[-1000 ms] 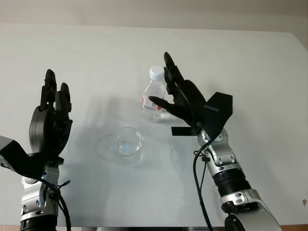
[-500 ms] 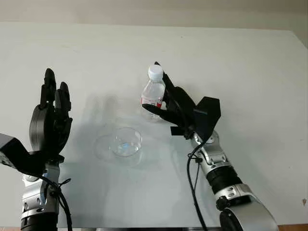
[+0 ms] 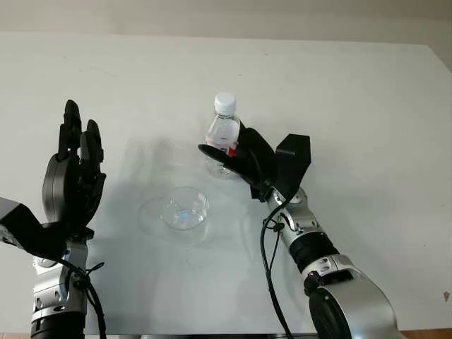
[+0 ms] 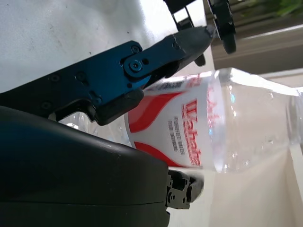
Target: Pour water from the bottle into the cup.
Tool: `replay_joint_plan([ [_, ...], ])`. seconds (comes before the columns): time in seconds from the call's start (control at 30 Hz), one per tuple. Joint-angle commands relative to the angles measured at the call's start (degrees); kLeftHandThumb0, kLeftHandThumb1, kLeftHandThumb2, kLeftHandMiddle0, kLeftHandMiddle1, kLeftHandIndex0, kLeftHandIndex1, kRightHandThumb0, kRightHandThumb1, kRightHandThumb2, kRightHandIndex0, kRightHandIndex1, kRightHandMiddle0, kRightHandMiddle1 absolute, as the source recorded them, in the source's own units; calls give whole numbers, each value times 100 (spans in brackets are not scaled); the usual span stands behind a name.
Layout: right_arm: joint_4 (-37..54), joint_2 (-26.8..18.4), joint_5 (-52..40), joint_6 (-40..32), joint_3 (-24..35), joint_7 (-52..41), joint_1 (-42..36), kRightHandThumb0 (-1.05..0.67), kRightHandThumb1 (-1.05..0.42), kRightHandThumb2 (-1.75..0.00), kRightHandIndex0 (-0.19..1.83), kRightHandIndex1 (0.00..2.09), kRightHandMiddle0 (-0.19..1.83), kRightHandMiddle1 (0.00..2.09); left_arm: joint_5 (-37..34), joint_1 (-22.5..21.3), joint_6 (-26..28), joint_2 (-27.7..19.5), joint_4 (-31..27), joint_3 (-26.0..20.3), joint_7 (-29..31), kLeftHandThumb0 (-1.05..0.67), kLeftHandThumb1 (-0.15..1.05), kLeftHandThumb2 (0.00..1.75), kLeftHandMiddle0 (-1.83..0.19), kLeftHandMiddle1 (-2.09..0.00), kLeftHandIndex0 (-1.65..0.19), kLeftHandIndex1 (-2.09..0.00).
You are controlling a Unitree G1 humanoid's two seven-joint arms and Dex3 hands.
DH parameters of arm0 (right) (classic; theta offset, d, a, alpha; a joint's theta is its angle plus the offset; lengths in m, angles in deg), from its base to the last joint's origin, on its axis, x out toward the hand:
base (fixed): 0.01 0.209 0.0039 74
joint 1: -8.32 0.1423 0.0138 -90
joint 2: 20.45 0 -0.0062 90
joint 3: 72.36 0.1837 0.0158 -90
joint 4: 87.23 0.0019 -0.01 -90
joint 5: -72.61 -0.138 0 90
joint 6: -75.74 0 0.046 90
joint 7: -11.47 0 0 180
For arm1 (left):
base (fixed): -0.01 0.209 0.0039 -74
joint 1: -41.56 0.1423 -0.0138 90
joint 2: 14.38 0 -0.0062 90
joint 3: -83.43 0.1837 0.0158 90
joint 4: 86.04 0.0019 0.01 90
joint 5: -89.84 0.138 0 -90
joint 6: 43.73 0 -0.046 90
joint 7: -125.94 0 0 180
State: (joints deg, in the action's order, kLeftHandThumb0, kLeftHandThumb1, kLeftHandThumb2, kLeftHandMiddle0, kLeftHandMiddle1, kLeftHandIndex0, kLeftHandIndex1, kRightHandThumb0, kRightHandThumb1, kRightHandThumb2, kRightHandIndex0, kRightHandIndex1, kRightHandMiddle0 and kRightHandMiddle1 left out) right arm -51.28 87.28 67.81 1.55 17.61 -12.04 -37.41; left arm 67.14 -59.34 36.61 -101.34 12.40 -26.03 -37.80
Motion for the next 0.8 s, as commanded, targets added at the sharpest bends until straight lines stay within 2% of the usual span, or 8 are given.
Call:
replay_joint_plan([
  [0.0, -68, 54, 59, 65, -54, -51, 136, -62, -84, -5, 5, 116, -7, 155, 51, 107, -45, 41, -94, 8, -24, -76, 105, 53, 18, -5, 18, -2],
  [0.07, -140, 55, 93, 178, -71, -112, 179, -59, -83, -5, 14, 152, 8, 168, 52, 118, -55, 58, -97, 9, -40, -76, 105, 52, 18, -5, 18, -2],
  [0.13, -198, 38, 174, 334, -133, -190, 220, -56, -84, -6, 36, 175, 29, 177, 75, 134, -67, 78, -110, 16, -75, -76, 105, 53, 17, -5, 18, -2],
  [0.27, -169, -92, 567, 547, -395, -153, 248, -52, -96, -7, 82, 197, 65, 203, 88, 151, -55, 111, -138, 34, -119, -76, 105, 53, 18, -5, 19, -2],
  [0.3, -148, -138, 695, 574, -473, -108, 256, -52, -100, -8, 98, 204, 79, 207, 85, 155, -55, 119, -133, 31, -120, -76, 105, 53, 18, -5, 19, -3],
  [0.43, -216, -239, 937, 1002, -557, 85, 209, -48, -104, -22, 129, 209, 111, 209, 64, 142, -103, 129, -37, 8, -83, -76, 105, 52, 18, -5, 19, -3],
  [0.6, -282, -318, 1110, 1132, -543, 529, 157, -42, -105, -38, 146, 209, 127, 209, 118, 130, -116, 123, 1, 8, -128, -76, 105, 53, 16, -6, 17, -4],
  [0.77, -238, -424, 1010, 1225, -364, 827, 152, -39, -105, -43, 131, 209, 114, 209, 100, 80, -145, 120, 72, 11, -80, -76, 105, 54, 16, -6, 17, -4],
])
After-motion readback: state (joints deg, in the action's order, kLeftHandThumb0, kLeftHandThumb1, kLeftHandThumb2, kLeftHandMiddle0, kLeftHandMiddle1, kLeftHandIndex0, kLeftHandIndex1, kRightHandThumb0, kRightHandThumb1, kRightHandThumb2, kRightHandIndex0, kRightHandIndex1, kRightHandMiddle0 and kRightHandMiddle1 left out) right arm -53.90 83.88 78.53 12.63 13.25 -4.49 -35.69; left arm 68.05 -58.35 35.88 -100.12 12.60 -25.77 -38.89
